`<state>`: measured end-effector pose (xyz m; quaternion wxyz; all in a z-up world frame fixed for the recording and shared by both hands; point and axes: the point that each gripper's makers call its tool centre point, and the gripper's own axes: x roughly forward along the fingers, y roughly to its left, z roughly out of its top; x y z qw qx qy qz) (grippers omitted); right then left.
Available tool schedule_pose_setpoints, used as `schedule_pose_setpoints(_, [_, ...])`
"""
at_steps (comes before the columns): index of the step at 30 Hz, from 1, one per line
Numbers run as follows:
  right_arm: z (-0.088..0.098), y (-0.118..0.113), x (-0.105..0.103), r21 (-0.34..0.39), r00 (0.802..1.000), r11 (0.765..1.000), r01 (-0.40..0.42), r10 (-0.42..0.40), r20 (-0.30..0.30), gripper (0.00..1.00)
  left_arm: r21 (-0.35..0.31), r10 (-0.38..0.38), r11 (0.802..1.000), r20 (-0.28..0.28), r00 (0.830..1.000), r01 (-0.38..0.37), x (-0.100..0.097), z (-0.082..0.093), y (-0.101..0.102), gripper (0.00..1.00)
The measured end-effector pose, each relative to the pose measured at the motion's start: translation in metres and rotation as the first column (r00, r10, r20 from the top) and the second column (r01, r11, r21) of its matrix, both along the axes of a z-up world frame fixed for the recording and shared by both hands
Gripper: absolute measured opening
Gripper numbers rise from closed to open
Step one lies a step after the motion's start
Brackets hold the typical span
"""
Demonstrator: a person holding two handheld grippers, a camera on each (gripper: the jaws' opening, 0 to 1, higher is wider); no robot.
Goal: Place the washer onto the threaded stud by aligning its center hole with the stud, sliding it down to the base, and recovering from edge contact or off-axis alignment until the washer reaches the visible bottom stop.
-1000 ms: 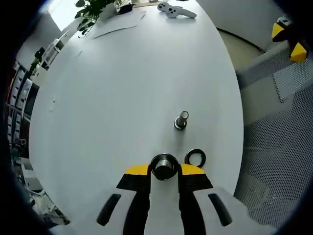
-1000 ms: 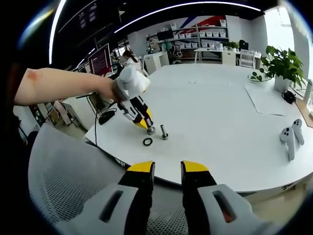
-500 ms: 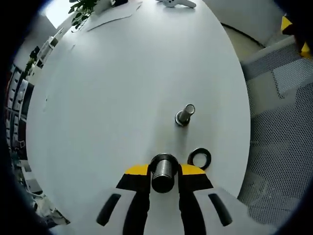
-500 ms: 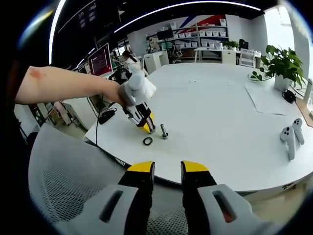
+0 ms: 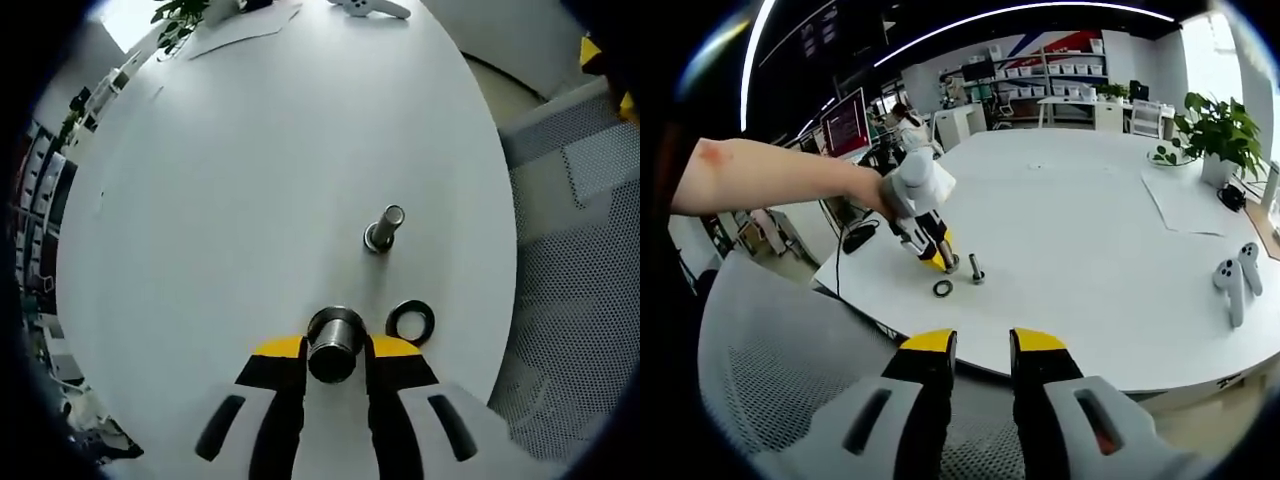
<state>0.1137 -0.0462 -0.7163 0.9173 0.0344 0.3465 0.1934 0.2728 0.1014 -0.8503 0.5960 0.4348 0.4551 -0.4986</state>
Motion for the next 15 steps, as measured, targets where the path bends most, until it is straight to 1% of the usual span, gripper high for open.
schedule_pose_setpoints(2, [0.0,0.0,0.0,0.0,1.0,1.0,-0.002,0.002,0.0,0.24,-0.013,-0.001,1.0,0.005,1.0,0.001,-0.001,0.004,0.001,0.23])
schedule_pose_setpoints(5, [0.0,0.001,0.0,0.0,1.0,1.0,-0.005,0.005,0.0,0.24,-0.038,0.007,0.999,0.012,1.0,-0.007,-0.003,0.012,0.003,0.28])
schedule_pose_setpoints(7, [0.0,0.001,0.0,0.001,1.0,1.0,-0.006,0.006,0.002,0.24,-0.052,-0.018,0.998,0.028,0.999,0.02,-0.005,0.017,0.004,0.31])
schedule_pose_setpoints(9, [0.0,0.0,0.0,0.002,1.0,1.0,-0.003,0.003,0.004,0.24,-0.064,-0.016,0.998,0.036,0.999,0.018,-0.007,0.021,0.005,0.32])
schedule_pose_setpoints(11, [0.0,0.0,0.0,0.003,1.0,1.0,-0.003,0.003,0.005,0.25,-0.097,0.012,0.995,0.025,1.0,-0.01,-0.011,0.026,0.004,0.32])
schedule_pose_setpoints(13, [0.0,0.001,0.001,0.003,1.0,1.0,-0.005,0.005,0.006,0.25,-0.116,0.03,0.993,0.016,0.999,-0.028,-0.013,0.029,0.004,0.33])
schedule_pose_setpoints(15, [0.0,0.001,0.001,0.002,1.0,1.0,-0.007,0.007,0.006,0.24,-0.151,0.027,0.988,0.019,0.999,-0.024,-0.017,0.035,0.003,0.33])
